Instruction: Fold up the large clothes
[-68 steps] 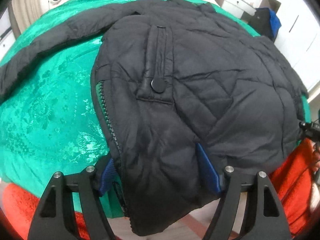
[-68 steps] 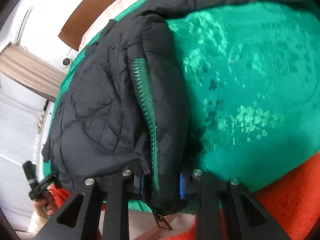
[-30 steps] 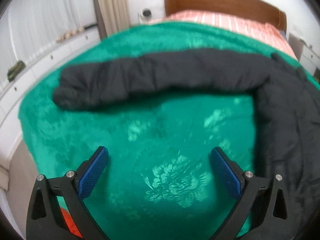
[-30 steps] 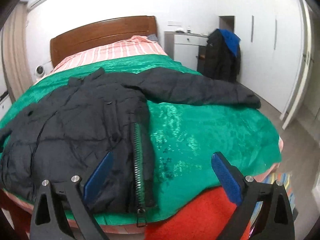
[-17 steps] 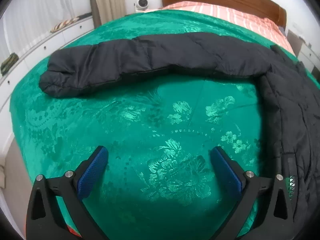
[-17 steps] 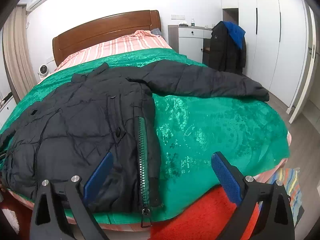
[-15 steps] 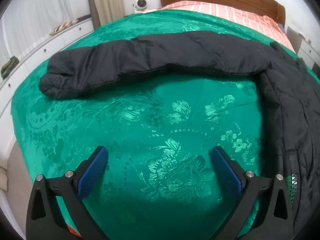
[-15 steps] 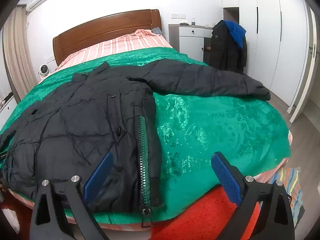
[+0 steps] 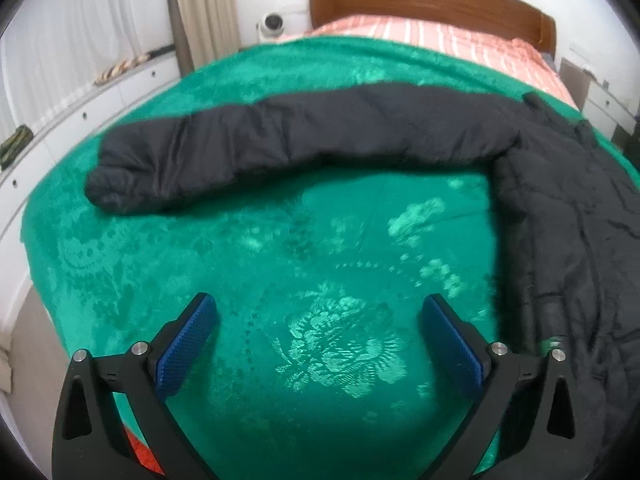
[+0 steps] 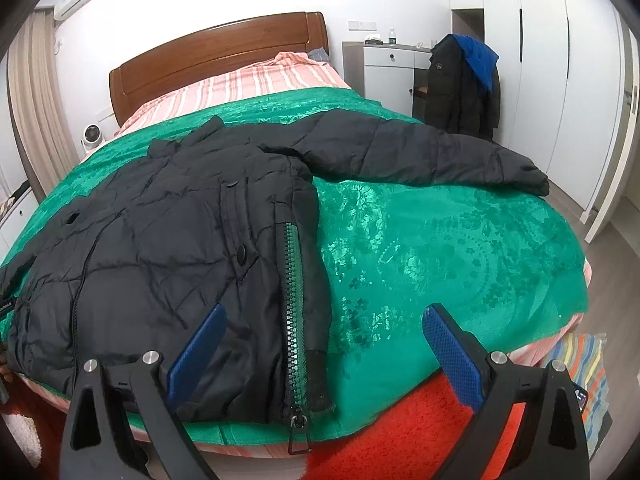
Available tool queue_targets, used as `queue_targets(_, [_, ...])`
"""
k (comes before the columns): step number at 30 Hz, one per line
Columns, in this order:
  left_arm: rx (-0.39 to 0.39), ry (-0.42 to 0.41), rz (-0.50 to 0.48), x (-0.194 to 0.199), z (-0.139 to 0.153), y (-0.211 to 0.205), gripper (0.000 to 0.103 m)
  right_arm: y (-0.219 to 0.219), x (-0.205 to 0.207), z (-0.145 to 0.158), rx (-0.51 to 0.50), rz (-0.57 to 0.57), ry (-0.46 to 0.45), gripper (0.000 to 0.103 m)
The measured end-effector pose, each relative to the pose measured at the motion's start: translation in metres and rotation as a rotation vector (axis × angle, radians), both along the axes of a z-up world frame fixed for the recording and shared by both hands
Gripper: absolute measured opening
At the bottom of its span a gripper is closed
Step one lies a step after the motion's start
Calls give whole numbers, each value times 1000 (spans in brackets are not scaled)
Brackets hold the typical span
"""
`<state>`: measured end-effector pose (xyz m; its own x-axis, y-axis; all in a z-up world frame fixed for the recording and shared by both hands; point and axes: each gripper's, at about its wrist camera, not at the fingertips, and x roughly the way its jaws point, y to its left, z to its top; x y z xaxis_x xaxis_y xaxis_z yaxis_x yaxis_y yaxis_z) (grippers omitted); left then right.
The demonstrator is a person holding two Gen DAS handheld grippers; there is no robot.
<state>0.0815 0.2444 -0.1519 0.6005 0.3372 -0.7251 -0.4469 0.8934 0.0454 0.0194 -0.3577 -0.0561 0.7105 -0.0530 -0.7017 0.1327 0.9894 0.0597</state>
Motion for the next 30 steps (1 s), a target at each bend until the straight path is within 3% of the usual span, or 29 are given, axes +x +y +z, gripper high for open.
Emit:
queue_targets(9, [52, -162, 27, -25, 38, -8, 103, -1, 1, -1, 8, -3, 7, 98])
queue_targets(14, [15, -222, 64, -35, 49, 1, 103, -1, 2, -2, 8, -2, 10, 98])
queue_targets(27, [35, -195, 90, -34, 46, 3, 103, 0, 2, -3, 19, 10, 14, 98])
queue_targets(30, [47, -192, 94, -35, 47, 3, 103, -26, 8, 2, 194, 45, -19, 97])
